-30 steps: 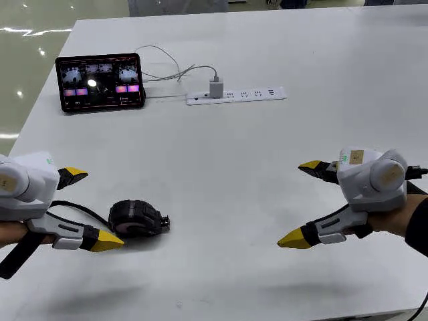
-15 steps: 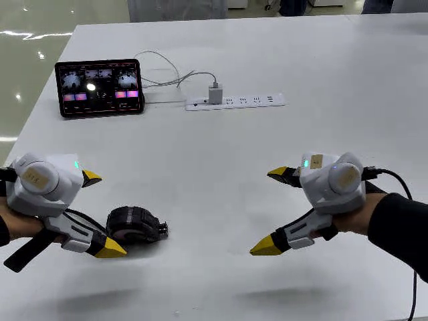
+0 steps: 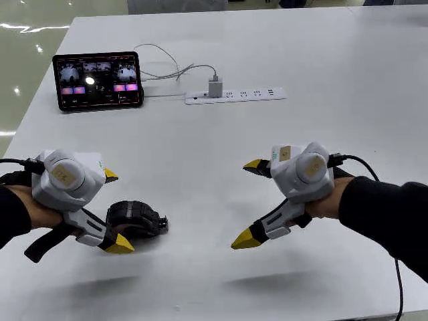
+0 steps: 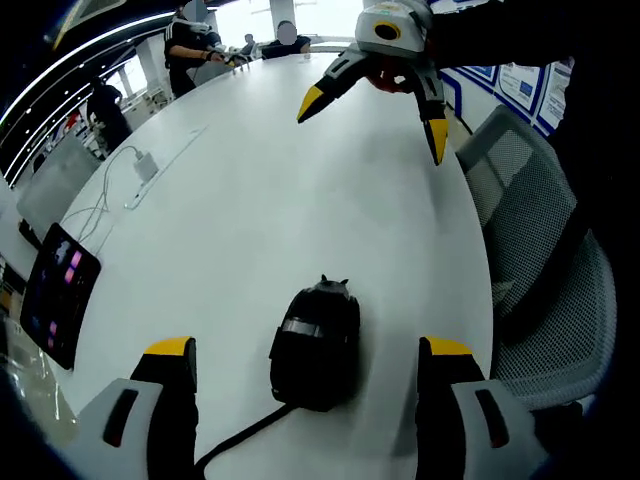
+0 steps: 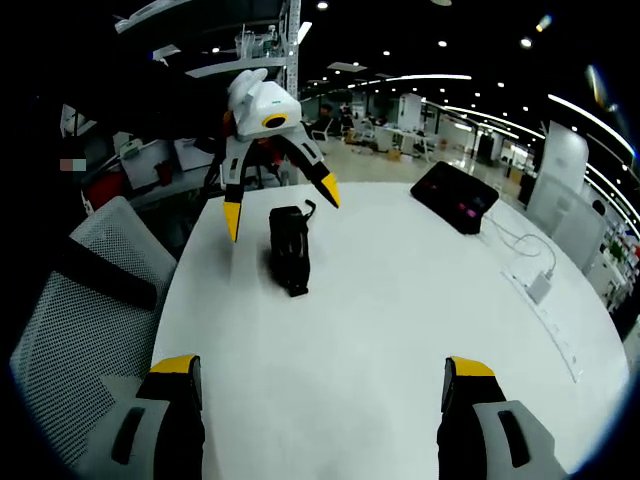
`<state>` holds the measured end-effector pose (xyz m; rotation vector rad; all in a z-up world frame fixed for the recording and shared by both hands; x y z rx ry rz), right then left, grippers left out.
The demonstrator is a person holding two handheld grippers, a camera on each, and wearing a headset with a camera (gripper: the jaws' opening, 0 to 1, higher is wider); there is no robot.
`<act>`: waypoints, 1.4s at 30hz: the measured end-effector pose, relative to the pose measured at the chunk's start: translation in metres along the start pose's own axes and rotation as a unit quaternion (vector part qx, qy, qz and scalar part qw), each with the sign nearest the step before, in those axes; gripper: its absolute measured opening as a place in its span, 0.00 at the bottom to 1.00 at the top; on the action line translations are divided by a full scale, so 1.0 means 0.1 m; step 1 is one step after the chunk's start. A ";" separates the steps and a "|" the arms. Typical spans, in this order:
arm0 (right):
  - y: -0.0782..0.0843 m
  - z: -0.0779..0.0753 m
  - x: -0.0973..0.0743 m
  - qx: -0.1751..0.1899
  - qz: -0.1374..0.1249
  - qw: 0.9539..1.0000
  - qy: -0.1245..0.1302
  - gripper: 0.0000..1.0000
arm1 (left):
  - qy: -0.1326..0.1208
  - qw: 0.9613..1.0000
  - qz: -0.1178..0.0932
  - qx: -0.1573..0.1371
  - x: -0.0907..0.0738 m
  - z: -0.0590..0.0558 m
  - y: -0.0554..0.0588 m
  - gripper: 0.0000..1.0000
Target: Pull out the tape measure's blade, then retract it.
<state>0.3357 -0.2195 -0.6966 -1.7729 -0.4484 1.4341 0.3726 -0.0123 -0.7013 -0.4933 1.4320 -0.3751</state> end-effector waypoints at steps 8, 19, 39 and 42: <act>-0.16 -0.01 0.22 -0.007 -0.022 1.000 -0.010 0.96 | 0.021 1.000 0.014 0.011 0.09 -0.03 -0.06 0.77; -0.25 0.03 0.46 -0.014 -0.012 0.999 -0.030 0.99 | 0.021 0.998 0.052 0.026 0.14 -0.02 -0.02 0.62; -0.40 0.13 0.76 -0.042 -0.014 0.998 -0.055 0.75 | 0.031 0.997 0.060 0.043 0.21 -0.03 -0.01 0.31; -0.40 0.13 0.81 -0.048 -0.010 0.997 -0.058 0.71 | 0.032 0.996 0.066 0.050 0.21 -0.02 -0.01 0.31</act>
Point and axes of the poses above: the centre of the closed fingertips' face, and the gripper's own axes: x roughly forward along the fingers, z roughly to its left, y roughly out of its underside, the point moved 4 cm from there along -x, roughly backward along the fingers, and after that the axes turned 1 degree about y, right-handed, at the moved point
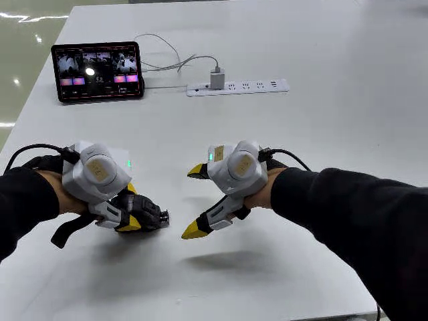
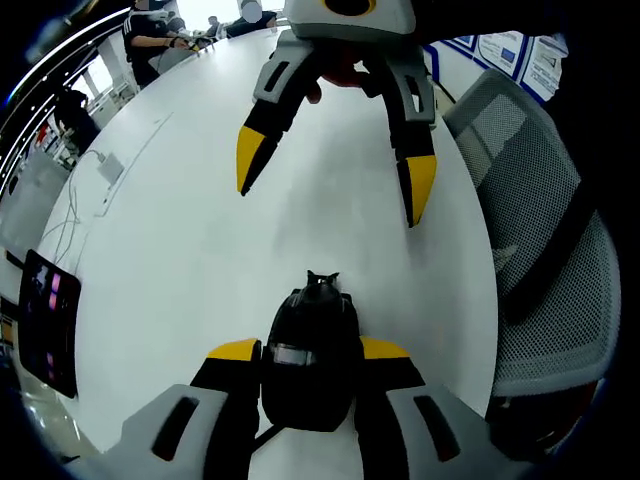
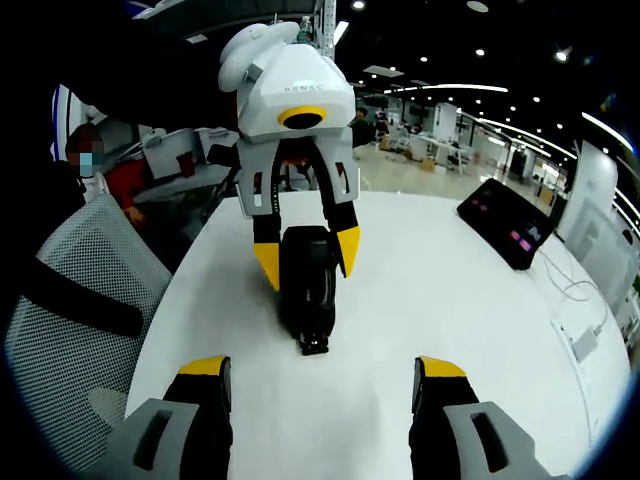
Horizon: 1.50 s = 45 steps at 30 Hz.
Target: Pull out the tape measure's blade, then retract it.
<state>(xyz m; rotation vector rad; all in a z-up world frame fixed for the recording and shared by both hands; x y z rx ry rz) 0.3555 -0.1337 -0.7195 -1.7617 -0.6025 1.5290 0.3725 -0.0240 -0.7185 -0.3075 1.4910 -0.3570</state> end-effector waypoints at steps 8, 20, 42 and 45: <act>-0.03 -0.02 0.07 -0.003 0.000 1.000 0.003 0.51 | -0.004 1.000 0.006 0.010 0.01 -0.01 -0.01 0.30; -0.09 0.01 0.30 -0.016 0.010 1.000 -0.008 0.35 | -0.008 1.000 0.009 0.017 0.02 0.00 -0.02 0.29; 0.07 0.05 0.52 -0.020 0.048 0.999 -0.016 0.22 | -0.006 1.000 0.011 0.029 0.04 0.01 0.00 0.29; 0.07 0.04 0.52 -0.022 0.048 0.998 -0.017 0.19 | -0.005 0.999 0.012 0.030 0.04 0.00 0.00 0.29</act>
Point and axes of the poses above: the centre of the closed fingertips' face, and the gripper's own axes: x roughly forward along the fingers, z roughly to its left, y roughly out of its underside, the point moved 4 cm from there along -x, roughly backward along the fingers, and after that the axes turned 1 degree about y, right-handed, at the moved point
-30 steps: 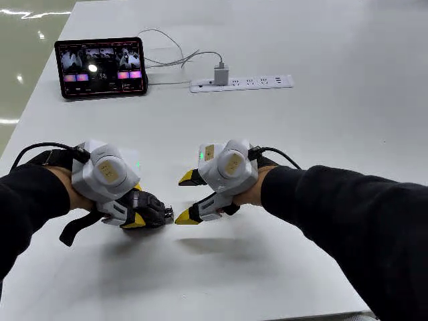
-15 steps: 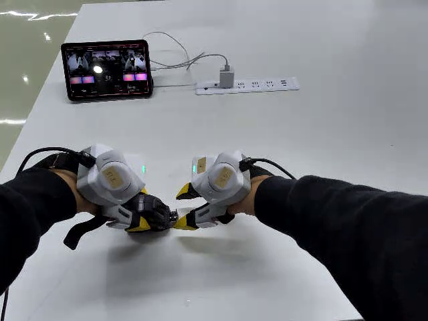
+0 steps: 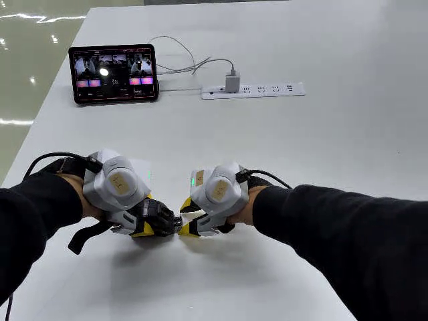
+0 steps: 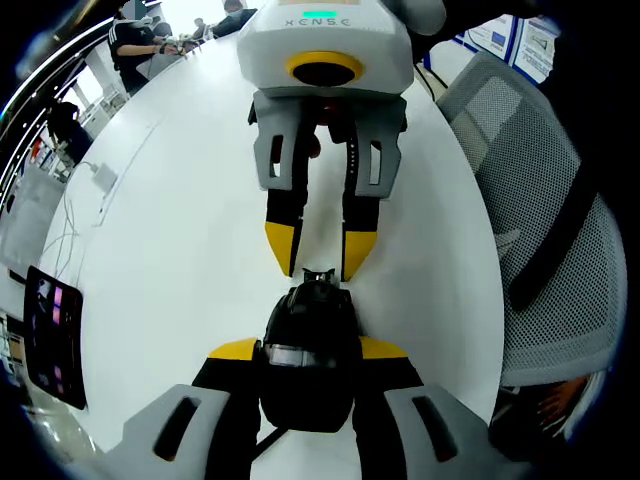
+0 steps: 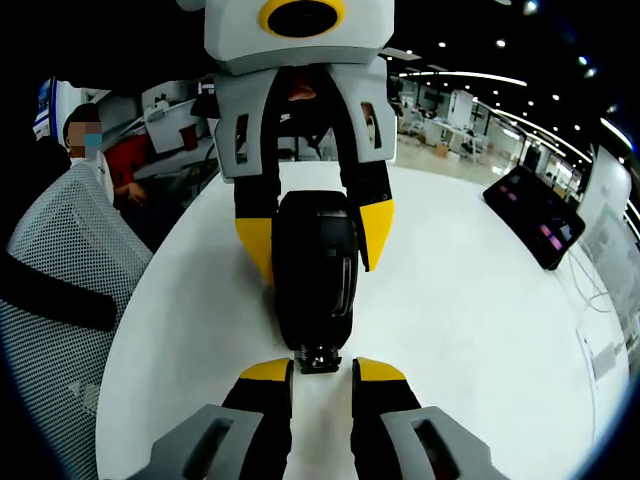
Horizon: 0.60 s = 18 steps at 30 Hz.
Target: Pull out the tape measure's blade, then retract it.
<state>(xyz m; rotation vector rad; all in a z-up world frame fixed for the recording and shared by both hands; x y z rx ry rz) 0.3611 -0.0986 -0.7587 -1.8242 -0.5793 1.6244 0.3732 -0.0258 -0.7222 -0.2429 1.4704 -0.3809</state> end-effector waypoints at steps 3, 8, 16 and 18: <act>-0.01 -0.02 0.02 0.002 0.000 1.000 0.001 0.18 | 0.002 1.000 0.000 0.001 0.00 0.00 0.00 0.29; -0.03 -0.01 0.05 -0.002 0.001 1.000 -0.005 0.15 | 0.002 1.000 0.001 0.001 0.01 0.00 0.01 0.29; -0.02 0.01 0.07 -0.005 0.004 1.000 -0.013 0.11 | 0.001 1.000 0.002 0.002 0.01 0.01 0.01 0.29; -0.01 0.01 0.07 -0.006 0.005 1.000 -0.014 0.11 | 0.000 1.000 0.001 0.004 0.01 0.00 0.01 0.29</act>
Point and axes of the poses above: the centre of the closed fingertips' face, and the gripper's own axes: x roughly forward along the fingers, z roughly to its left, y roughly out of its underside, the point moved 4 cm from there along -x, roughly backward along the fingers, and after that the axes turned 1 degree about y, right-handed, at the moved point
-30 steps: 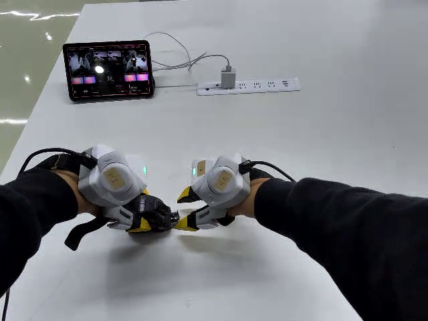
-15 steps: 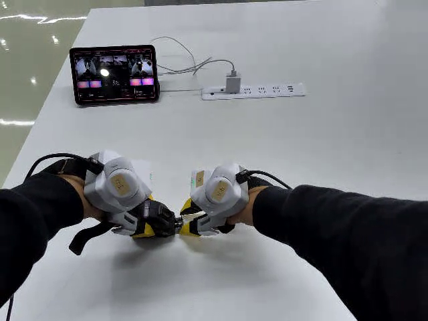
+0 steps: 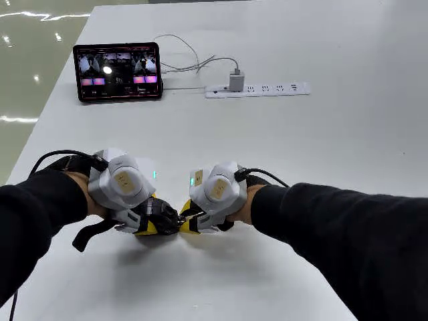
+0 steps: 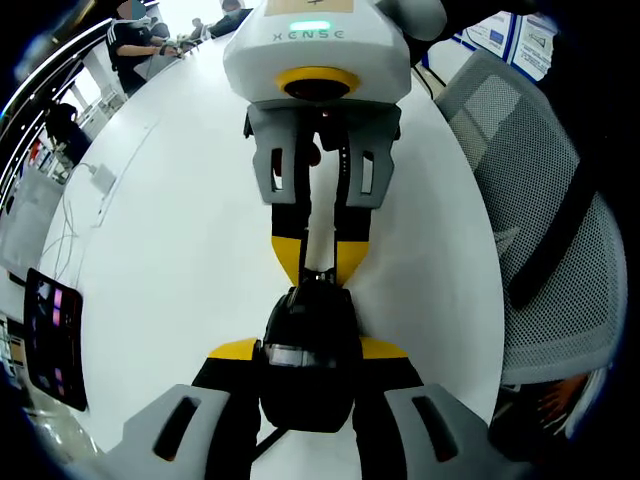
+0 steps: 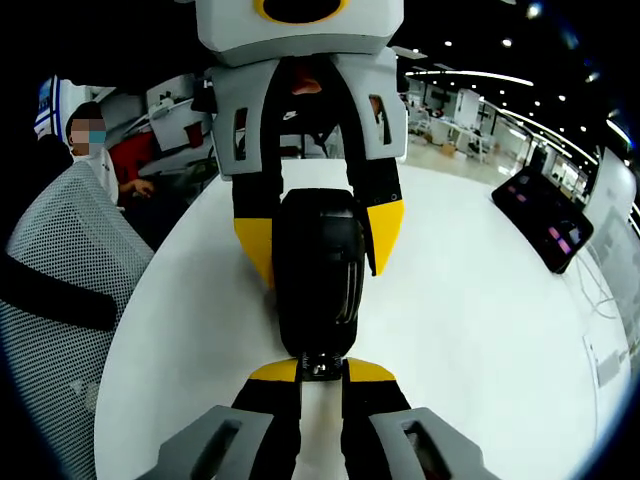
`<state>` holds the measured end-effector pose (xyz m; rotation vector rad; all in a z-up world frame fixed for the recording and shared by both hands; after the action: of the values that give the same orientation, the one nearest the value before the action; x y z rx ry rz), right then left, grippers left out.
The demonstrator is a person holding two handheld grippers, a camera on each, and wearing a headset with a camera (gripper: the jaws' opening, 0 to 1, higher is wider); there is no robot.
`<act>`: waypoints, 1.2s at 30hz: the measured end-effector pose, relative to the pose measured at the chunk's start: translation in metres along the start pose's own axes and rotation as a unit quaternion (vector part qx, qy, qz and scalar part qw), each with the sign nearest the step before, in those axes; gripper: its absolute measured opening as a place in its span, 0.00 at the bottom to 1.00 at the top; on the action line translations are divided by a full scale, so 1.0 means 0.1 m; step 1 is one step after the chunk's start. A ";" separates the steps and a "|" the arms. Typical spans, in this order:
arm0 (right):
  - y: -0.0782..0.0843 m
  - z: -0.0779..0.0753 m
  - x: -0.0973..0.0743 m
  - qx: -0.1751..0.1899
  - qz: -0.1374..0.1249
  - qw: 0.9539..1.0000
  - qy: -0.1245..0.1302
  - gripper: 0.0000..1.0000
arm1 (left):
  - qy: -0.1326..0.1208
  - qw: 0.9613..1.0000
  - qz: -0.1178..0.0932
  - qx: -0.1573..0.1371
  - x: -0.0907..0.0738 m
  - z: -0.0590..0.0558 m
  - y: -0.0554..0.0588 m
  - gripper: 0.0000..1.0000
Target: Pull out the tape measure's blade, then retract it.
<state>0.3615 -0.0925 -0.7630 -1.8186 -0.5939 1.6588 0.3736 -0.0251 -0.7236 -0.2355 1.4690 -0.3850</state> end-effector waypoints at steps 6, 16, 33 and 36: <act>0.02 0.00 -0.02 0.011 -0.003 1.000 -0.002 0.10 | 0.002 1.000 -0.003 0.000 -0.01 0.00 0.00 0.29; 0.03 0.00 -0.03 0.014 -0.010 1.000 0.001 0.09 | 0.002 1.000 -0.007 0.001 -0.02 -0.01 -0.01 0.29; 0.10 0.00 -0.08 0.025 -0.007 1.000 0.000 0.09 | 0.002 1.000 -0.008 -0.002 -0.02 -0.01 -0.01 0.29; 0.10 -0.01 -0.08 0.025 -0.006 1.000 0.000 0.10 | 0.002 1.000 -0.008 -0.003 -0.02 -0.01 0.00 0.29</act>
<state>0.3605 -0.1046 -0.7642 -1.7759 -0.5591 1.6515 0.3728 -0.0246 -0.7220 -0.2511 1.4740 -0.3948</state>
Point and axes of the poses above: the centre of the closed fingertips' face, and the gripper's own axes: x roughly forward along the fingers, z roughly to its left, y roughly out of its underside, the point moved 4 cm from there along -x, roughly backward along the fingers, and after that the axes turned 1 degree about y, right-handed, at the moved point
